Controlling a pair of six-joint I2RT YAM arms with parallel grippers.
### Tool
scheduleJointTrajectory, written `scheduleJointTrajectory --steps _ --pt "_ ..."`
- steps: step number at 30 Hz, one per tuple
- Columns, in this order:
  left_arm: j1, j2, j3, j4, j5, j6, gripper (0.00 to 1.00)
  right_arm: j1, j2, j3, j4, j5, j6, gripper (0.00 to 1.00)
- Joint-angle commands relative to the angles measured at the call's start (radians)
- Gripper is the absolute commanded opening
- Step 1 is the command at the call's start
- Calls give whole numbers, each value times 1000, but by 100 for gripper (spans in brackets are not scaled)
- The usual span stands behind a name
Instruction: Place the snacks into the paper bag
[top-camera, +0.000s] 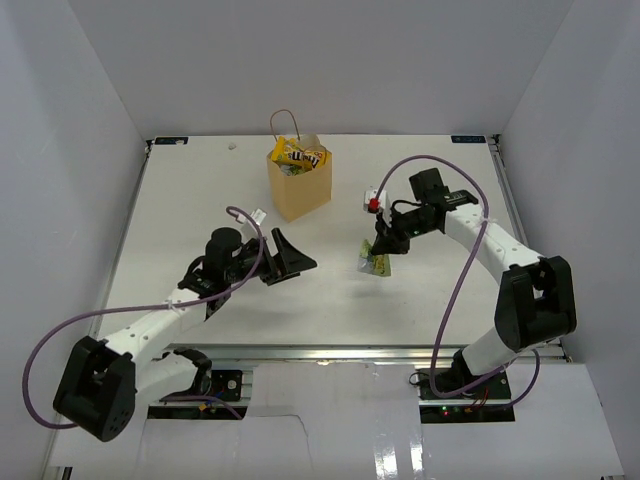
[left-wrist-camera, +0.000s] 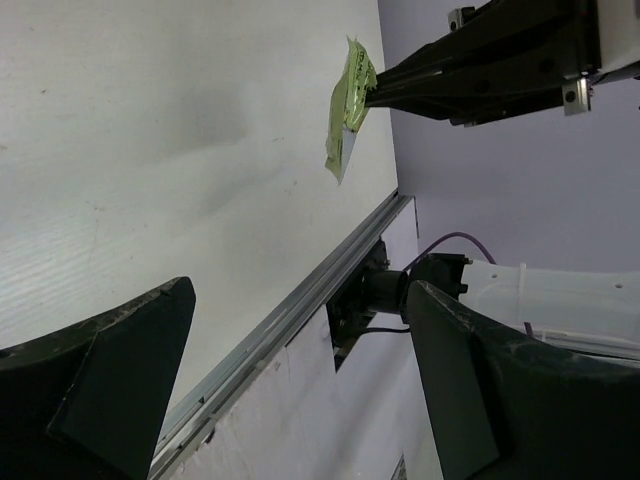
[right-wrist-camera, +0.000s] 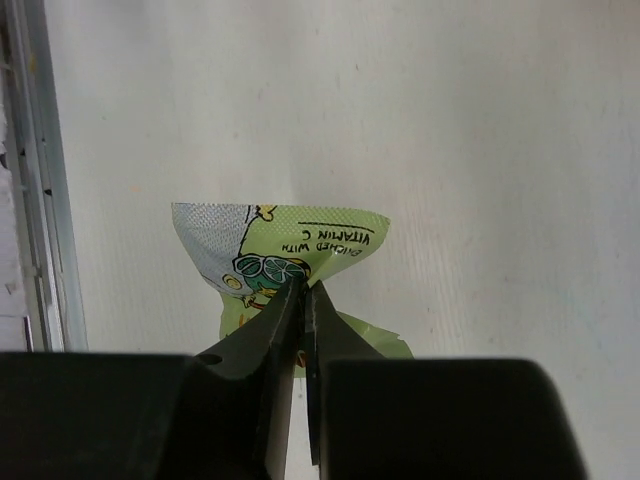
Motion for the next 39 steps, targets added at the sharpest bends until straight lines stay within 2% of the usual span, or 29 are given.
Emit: scheduleJointTrajectory --steps 1,5,9,22,25,26,29,30,32,33,36,38,39 --pt "-18 80 89 99 65 21 97 86 -10 63 49 -92 118 8" --pt "-59 190 183 110 67 39 94 151 15 120 133 -87 221 8" --pt "-76 259 218 110 68 47 82 182 47 200 159 -78 279 8" --pt "-97 299 254 116 91 52 62 237 62 209 192 -90 326 8" --pt "-97 304 257 118 100 53 51 243 61 201 198 -86 327 8" --pt "-97 307 255 116 102 55 43 245 61 201 198 -83 327 8" --pt "-97 303 255 118 105 58 28 246 59 198 195 -75 326 8" --pt "-97 301 255 118 105 59 18 245 59 197 196 -74 326 8" --pt "-97 293 254 116 104 65 10 245 59 194 193 -68 323 8" --pt "-97 286 252 115 102 70 3 245 59 192 195 -66 321 8" --pt "-97 266 249 113 87 85 0 245 59 191 189 -64 316 13" --pt "-97 255 257 86 65 113 0 246 56 194 184 -64 310 33" --pt "-97 249 266 69 52 128 0 245 55 200 181 -61 309 46"
